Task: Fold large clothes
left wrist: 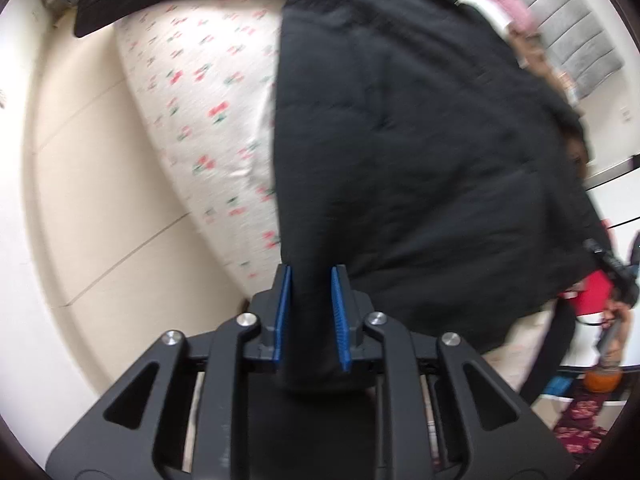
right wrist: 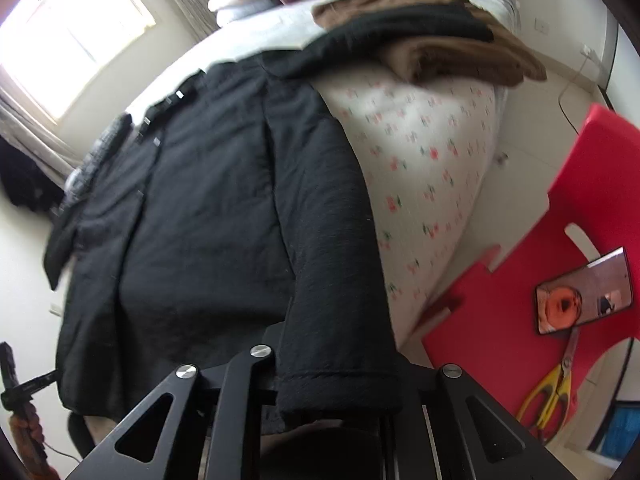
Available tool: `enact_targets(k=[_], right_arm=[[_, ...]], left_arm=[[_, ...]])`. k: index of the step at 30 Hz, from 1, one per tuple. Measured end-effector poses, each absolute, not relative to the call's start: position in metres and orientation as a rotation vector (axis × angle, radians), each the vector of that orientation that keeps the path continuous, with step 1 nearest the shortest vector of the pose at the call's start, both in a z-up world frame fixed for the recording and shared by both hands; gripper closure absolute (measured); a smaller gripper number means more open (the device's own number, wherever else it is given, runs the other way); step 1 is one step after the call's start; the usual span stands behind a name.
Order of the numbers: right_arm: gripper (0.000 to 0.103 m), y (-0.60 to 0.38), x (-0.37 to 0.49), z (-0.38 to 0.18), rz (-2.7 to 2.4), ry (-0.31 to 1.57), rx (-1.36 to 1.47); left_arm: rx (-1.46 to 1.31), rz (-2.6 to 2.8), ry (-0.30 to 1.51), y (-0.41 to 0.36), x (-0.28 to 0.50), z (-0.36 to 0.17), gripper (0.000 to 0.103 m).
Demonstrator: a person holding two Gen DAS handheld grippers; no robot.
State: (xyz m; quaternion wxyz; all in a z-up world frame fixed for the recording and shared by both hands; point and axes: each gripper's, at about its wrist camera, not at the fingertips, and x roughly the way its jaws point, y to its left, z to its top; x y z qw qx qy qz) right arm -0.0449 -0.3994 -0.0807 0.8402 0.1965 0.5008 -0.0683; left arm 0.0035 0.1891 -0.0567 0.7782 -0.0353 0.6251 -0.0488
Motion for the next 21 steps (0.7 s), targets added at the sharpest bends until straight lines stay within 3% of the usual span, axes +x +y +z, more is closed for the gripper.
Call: enact_targets(k=[2,4,6,10,21], right_arm=[[0.069,-0.404,-0.047,-0.098,-0.163,1.087,0.451],[0.053,-0.412,-0.050,-0.090,-0.166,1.063,0.480],[0.042,-0.424,-0.052,-0.068,-0.181,0.999,0.473],[0.035,-0.449,-0.049,-0.021,-0.195,0.915,0.471],[0.028,-0.441,0.091,0.102,-0.109,0.773,0.296]], left_arm=[[-0.008,-0.031,1.332,0.193,0.002,-0.058,0.073],[-0.019,-0.027,1.281,0.195,0.008,-0.041,0.044],[-0.014,-0.033,1.208,0.188,0.017,-0.016,0.027],[0.049,-0.066,1.107,0.152,0.056,0.027,0.019],[0.092,-0.259,1.074,0.018,0.223,0.071,0.018]])
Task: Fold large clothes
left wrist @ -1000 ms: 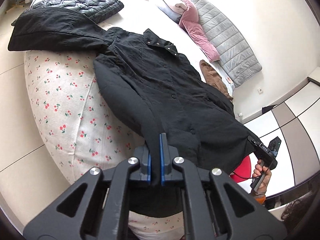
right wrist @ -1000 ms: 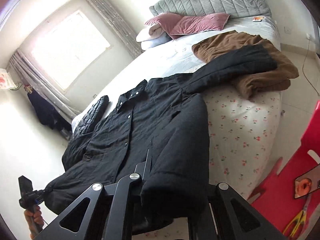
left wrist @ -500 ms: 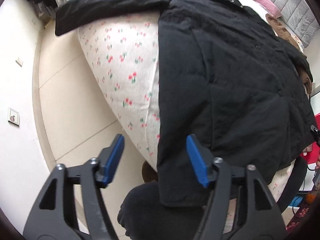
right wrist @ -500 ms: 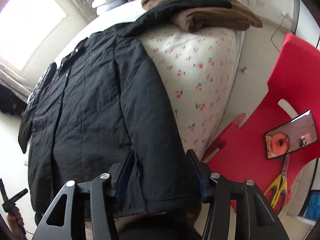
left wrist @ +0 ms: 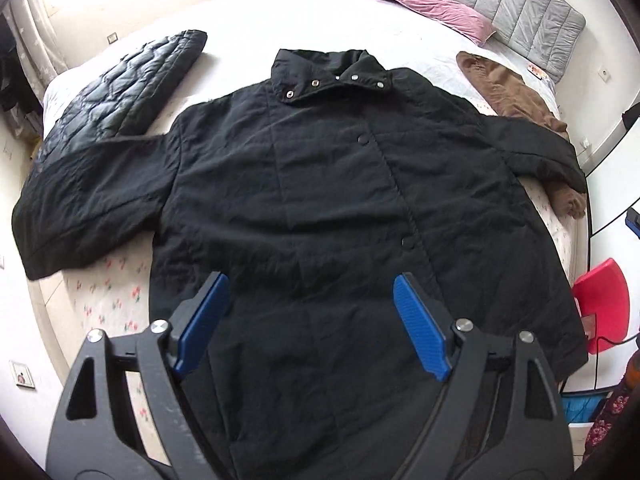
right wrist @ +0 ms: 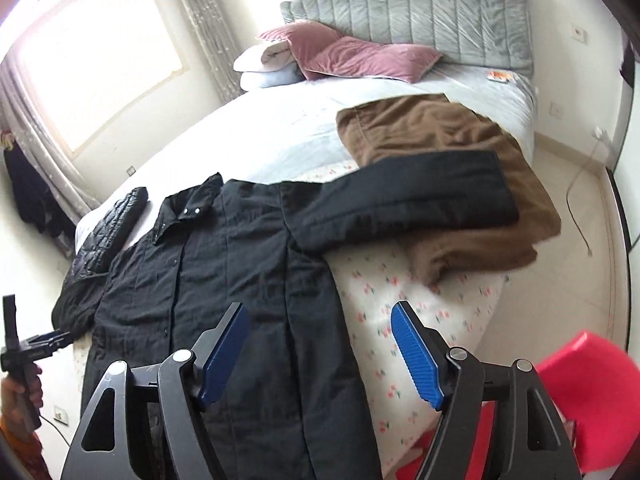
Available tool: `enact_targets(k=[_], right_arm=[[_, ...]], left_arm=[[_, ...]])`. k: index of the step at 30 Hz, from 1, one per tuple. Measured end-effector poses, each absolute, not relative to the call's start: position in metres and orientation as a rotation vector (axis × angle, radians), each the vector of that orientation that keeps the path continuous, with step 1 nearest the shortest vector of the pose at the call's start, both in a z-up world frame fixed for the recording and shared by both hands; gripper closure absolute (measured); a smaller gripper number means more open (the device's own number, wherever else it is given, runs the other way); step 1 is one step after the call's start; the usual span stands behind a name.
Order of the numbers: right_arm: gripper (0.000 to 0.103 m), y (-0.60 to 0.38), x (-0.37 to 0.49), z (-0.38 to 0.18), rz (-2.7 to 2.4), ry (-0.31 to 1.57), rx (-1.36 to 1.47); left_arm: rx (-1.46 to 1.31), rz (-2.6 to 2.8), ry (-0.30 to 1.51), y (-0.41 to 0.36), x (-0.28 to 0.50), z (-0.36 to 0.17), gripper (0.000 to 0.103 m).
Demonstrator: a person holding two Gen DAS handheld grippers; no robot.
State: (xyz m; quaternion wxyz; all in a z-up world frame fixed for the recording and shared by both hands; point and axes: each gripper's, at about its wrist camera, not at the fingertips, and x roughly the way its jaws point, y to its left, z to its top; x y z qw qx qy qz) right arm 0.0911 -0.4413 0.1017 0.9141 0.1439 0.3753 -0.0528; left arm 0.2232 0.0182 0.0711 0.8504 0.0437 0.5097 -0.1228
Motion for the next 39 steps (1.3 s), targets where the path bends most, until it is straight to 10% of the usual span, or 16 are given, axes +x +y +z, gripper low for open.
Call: enact_targets(k=[20,23,26,32,39], right_arm=[[0.042,-0.353,0.485,-0.096,-0.067,0.825,0.064],[0.064,-0.371,0.500,-0.089,-0.117,0.810,0.057],[0.065,-0.371,0.499,-0.080,-0.146,0.821,-0.018],[0.016,-0.401,0.429,-0.024,-0.189,0.719,-0.221],[0.012,-0.598,0.347,0.008,-0.480,0.704,-0.023]], left_arm=[[-0.160,-0.327,0.862,0.002,0.477,-0.084,0.018],[-0.184,-0.346,0.851,0.004,0.473,-0.080,0.018],[-0.130,-0.305,0.872,-0.003,0.473,-0.078,0.018],[0.046,-0.375,0.847,-0.051,0.444,-0.055,0.018],[0.211,-0.507,0.804,-0.165,0.440,-0.031,0.018]])
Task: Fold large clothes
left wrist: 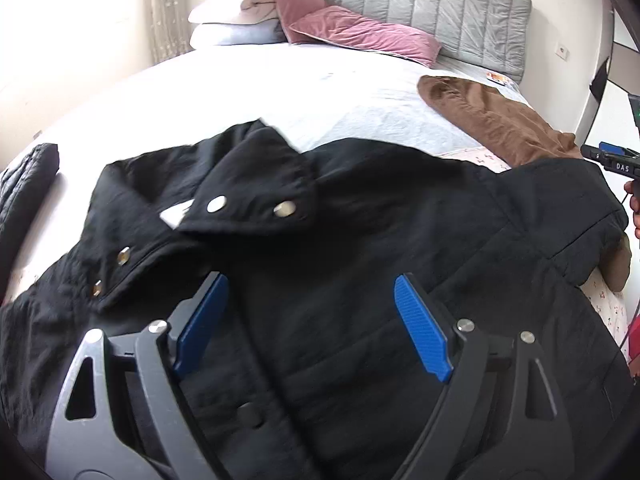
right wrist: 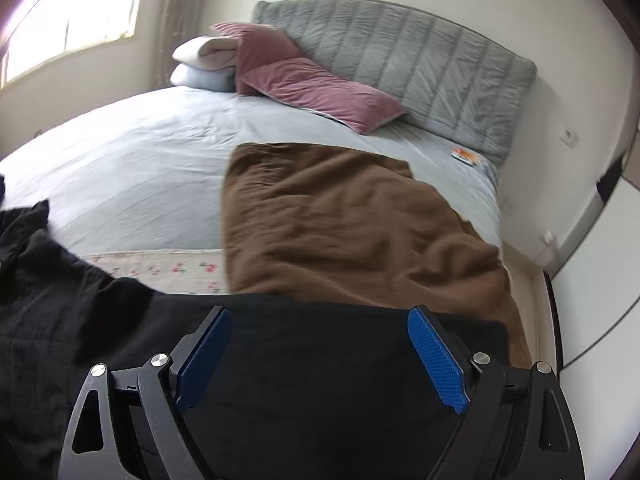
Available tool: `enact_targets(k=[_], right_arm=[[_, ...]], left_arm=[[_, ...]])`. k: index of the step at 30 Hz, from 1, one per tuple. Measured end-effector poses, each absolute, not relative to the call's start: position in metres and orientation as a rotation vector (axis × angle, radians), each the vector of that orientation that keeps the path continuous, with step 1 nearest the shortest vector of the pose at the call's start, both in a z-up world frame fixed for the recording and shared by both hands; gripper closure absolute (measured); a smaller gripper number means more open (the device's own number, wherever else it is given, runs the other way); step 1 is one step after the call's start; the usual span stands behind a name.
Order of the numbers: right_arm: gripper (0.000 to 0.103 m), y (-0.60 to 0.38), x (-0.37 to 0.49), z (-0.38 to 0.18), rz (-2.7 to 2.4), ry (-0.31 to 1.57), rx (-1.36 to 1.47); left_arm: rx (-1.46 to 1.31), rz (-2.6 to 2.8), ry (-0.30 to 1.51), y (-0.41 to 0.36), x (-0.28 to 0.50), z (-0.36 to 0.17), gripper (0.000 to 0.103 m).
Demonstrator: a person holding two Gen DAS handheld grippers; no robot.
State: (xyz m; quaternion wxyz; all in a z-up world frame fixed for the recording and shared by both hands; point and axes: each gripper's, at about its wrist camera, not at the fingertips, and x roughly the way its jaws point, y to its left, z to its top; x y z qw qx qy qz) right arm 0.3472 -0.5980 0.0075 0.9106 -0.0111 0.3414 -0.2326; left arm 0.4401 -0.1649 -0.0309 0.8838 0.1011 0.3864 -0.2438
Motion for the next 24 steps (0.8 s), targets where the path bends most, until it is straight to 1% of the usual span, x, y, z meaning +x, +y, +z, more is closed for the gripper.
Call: enact_targets(k=[3,7,8,9,10,12,14,17,18,19,20,21,22,23,24], right_arm=[[0.012,-0.673,0.311,-0.003,-0.606,0.703,0.117],[0.012,-0.735,0.275,-0.031,-0.687,0.695,0.360],[0.015,-0.743,0.271,-0.040,-0.662,0.687,0.418],[0.036,-0.744,0.270,-0.044,-0.624,0.676,0.451],[0.053,-0.741,0.272,-0.048,-0.567,0.665,0.468],[0.084,-0.725,0.275,-0.048,-0.519,0.663,0.442],[0.093,-0.709,0.272,-0.035,-0.508,0.641,0.358],[0.095,-0.707,0.252,-0.006,-0.578,0.561,0.295],[0.095,-0.709,0.250,-0.003,-0.609,0.559,0.265],[0.095,-0.711,0.254,-0.007,-0.620,0.587,0.231],[0.094,-0.713,0.266,-0.019,-0.633,0.660,0.204],[0.092,-0.715,0.276,-0.032,-0.651,0.731,0.194],[0.090,-0.713,0.280,-0.040,-0.664,0.756,0.183],[0.084,-0.709,0.280,-0.040,-0.677,0.739,0.176],[0.082,-0.708,0.276,-0.037,-0.678,0.707,0.203]], left_arm=[[0.230,-0.530,0.785,-0.214,0.454,-0.030,0.018],[0.242,-0.512,0.765,-0.260,0.475,-0.034,0.025],[0.244,-0.502,0.765,-0.268,0.481,-0.037,0.026],[0.247,-0.492,0.778,-0.274,0.488,-0.042,0.030],[0.260,-0.470,0.804,-0.279,0.495,-0.050,0.033],[0.321,-0.411,0.868,-0.288,0.507,-0.073,0.034],[0.344,-0.383,0.841,-0.292,0.510,-0.079,0.034],[0.310,-0.340,0.814,-0.292,0.517,-0.071,0.034],[0.286,-0.337,0.825,-0.290,0.520,-0.072,0.034],[0.276,-0.332,0.855,-0.289,0.524,-0.078,0.032],[0.284,-0.323,0.862,-0.291,0.525,-0.082,0.031],[0.303,-0.309,0.857,-0.293,0.523,-0.081,0.029],[0.327,-0.292,0.854,-0.296,0.521,-0.080,0.028],[0.347,-0.282,0.852,-0.298,0.517,-0.078,0.029],[0.355,-0.278,0.857,-0.300,0.514,-0.075,0.029]])
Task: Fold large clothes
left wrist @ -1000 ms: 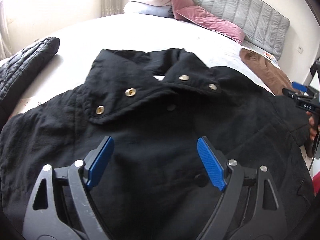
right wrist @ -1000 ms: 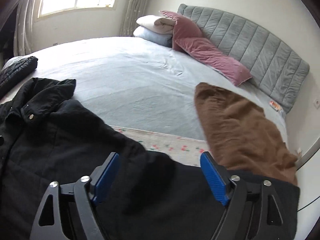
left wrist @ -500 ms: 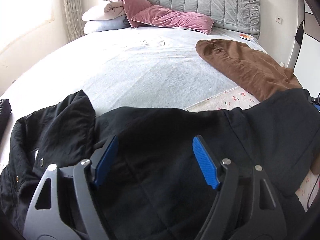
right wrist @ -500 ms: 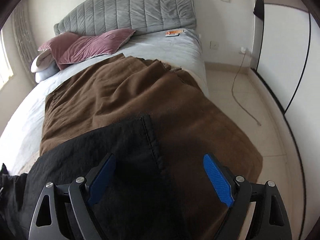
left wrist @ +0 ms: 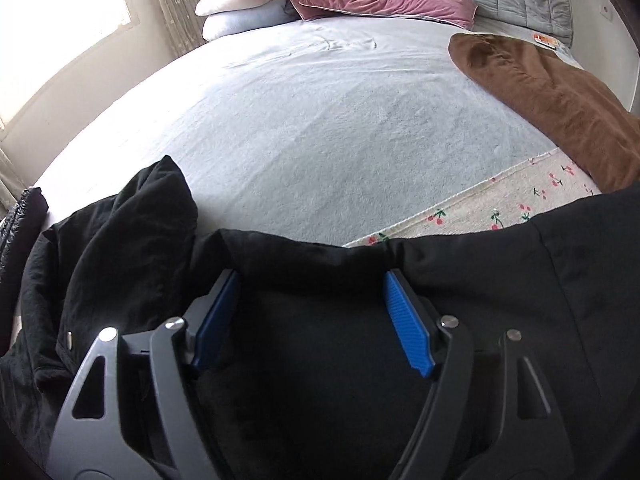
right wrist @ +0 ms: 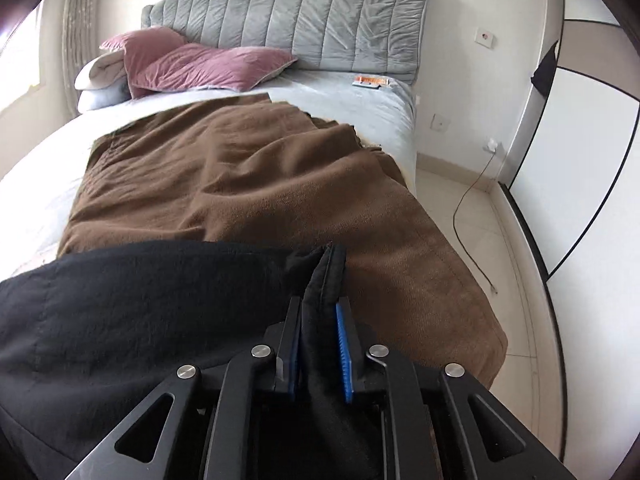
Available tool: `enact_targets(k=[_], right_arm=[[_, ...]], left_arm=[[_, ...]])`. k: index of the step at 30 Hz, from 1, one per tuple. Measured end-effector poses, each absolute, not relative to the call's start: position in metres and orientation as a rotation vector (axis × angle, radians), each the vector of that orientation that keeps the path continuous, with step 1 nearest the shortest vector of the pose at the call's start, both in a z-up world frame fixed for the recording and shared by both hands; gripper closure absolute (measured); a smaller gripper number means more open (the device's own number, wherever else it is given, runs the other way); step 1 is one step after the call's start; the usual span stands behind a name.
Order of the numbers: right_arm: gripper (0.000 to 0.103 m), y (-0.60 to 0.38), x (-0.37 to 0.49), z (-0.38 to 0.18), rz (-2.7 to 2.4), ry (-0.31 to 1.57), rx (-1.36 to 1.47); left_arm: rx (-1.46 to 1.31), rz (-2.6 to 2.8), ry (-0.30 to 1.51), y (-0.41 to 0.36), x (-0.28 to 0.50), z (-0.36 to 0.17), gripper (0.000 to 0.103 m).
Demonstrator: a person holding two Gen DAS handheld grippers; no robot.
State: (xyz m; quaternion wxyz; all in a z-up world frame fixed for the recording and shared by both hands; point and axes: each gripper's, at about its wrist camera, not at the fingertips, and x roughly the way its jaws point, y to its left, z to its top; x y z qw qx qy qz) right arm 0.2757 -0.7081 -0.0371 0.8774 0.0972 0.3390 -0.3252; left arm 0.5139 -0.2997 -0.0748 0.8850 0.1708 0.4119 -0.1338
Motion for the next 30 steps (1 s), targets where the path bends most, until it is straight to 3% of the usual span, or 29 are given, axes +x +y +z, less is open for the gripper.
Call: enact_targets(k=[1,3,5,9,13,15,19,26,28,30], right_arm=[[0.074,-0.710,0.267,-0.033,-0.669,0.681,0.251],[0.041,-0.718,0.250,-0.023,-0.624,0.649,0.339],[0.034,-0.723,0.230,-0.009,-0.618,0.604,0.391],[0.032,-0.725,0.189,0.004,-0.590,0.569,0.533],[0.032,-0.724,0.176,-0.022,-0.614,0.640,0.670],[0.042,-0.720,0.180,-0.040,-0.616,0.683,0.649],[0.043,-0.719,0.184,-0.054,-0.781,0.745,0.515],[0.040,-0.656,0.179,0.026,-0.757,0.744,0.379],[0.035,-0.626,0.175,0.052,-0.691,0.733,0.347],[0.023,-0.590,0.171,0.074,-0.621,0.720,0.313]], left_arm=[[0.346,-0.282,0.865,-0.299,0.510,-0.071,0.029],[0.277,-0.346,0.875,-0.295,0.499,-0.058,0.029],[0.222,-0.412,0.861,-0.296,0.480,-0.046,0.028],[0.192,-0.562,0.863,-0.314,0.433,-0.038,0.025],[0.205,-0.693,0.897,-0.344,0.388,-0.058,0.024],[0.222,-0.676,0.880,-0.353,0.374,-0.069,0.022],[0.181,-0.673,0.904,-0.344,0.375,-0.061,0.022],[0.202,-0.556,0.919,-0.271,0.354,-0.017,0.020],[0.183,-0.518,0.925,-0.238,0.343,-0.003,0.014],[0.150,-0.476,0.944,-0.201,0.333,0.013,0.011]])
